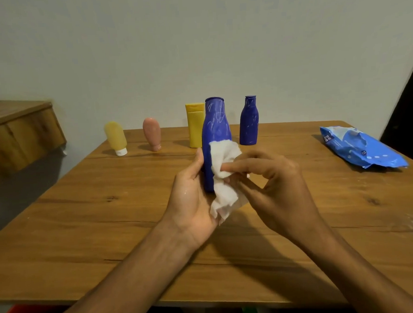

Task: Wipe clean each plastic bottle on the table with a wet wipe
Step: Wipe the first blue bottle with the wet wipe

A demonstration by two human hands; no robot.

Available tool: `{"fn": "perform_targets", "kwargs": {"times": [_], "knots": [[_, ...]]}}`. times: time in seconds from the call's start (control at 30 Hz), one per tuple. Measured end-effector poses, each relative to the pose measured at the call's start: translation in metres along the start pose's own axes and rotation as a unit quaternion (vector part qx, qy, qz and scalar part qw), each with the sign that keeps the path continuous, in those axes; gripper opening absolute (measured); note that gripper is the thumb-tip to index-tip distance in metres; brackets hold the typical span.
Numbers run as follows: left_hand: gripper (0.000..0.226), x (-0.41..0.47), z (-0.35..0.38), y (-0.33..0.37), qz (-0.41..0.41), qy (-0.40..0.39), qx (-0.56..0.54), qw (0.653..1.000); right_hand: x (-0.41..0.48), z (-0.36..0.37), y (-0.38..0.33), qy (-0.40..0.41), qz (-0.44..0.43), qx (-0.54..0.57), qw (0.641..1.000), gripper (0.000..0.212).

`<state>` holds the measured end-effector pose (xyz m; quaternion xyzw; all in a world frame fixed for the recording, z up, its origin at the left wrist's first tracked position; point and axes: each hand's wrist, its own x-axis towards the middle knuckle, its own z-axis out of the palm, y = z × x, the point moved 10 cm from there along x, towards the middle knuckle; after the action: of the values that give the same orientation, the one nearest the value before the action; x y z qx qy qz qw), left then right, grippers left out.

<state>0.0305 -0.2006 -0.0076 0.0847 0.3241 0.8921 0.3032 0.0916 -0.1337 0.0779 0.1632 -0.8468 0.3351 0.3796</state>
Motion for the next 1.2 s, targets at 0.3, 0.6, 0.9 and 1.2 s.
{"fn": "perform_targets", "kwargs": {"times": [0.3,0.6,0.9,1.2], "knots": [[0.048,0.001,0.003,0.005,0.007,-0.005,0.011,1.0,-0.004,-0.012,0.017,0.067,0.069,-0.001,0.995,0.018],[0.05,0.002,0.004,0.005,0.002,0.002,0.017,1.0,-0.005,-0.011,0.028,0.063,0.134,0.013,0.989,0.01],[0.044,0.001,0.004,0.003,0.014,0.007,0.002,1.0,-0.003,-0.016,0.03,0.094,0.143,0.058,0.984,0.025],[0.042,-0.002,0.007,-0.001,0.025,-0.002,0.019,1.0,-0.003,-0.027,0.015,0.144,0.075,0.001,0.987,0.021]]}}
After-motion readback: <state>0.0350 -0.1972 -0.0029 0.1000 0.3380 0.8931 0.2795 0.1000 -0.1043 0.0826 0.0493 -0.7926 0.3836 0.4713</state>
